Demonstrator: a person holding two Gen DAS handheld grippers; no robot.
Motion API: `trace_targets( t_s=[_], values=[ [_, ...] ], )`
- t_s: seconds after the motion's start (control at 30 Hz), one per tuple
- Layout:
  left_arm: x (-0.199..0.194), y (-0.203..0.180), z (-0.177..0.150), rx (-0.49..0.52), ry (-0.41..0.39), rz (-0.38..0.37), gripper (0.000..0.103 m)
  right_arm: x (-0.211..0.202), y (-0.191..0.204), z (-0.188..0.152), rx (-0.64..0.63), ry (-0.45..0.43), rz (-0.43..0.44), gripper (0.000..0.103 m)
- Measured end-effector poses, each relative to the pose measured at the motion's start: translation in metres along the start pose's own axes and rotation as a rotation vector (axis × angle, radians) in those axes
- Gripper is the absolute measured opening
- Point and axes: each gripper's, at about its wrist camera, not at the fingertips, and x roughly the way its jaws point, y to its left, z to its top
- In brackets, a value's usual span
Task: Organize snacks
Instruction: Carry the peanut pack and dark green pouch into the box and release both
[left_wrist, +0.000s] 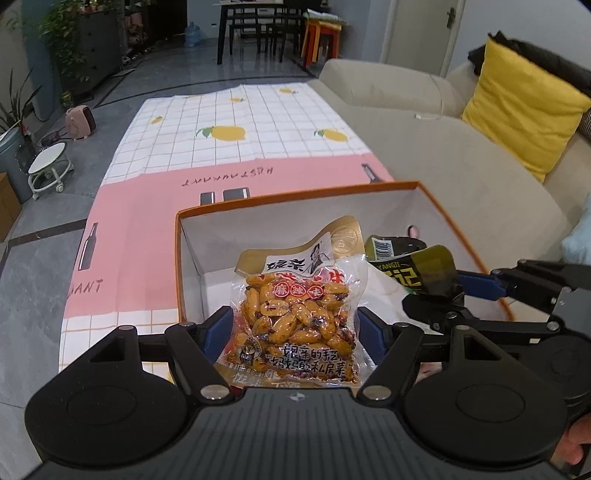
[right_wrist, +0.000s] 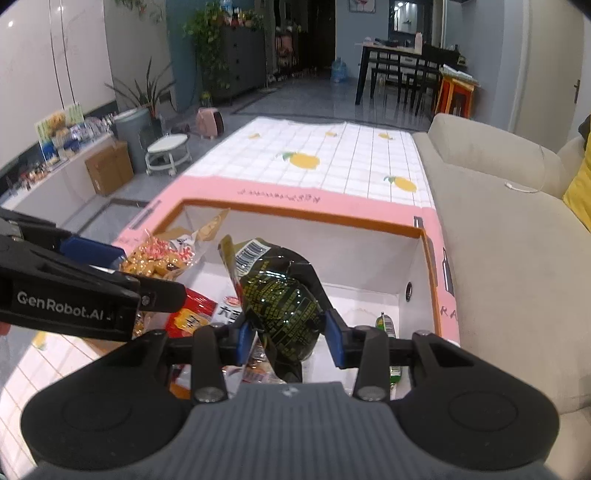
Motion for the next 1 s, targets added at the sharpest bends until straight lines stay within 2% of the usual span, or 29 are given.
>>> trace_targets(
  t_s=[0.43, 0.77, 1.0],
  values=[
    [0.056, 0.000, 0.015, 0.133, 0.099, 0.077, 0.082, 0.061, -0.009, 0.003, -0.073, 0.125, -0.071, 0.038],
    [0.089, 0.004, 0.013, 0.191, 0.169, 0.119, 0.082, 0.088, -0.009, 0.002, -0.104, 0.217, -0.073, 0.039],
    [0.096, -0.003, 0.008, 0.267, 0.176, 0.139, 0.083, 0.100, -0.006, -0.001, -0.092, 0.267, -0.050, 0.040]
  ],
)
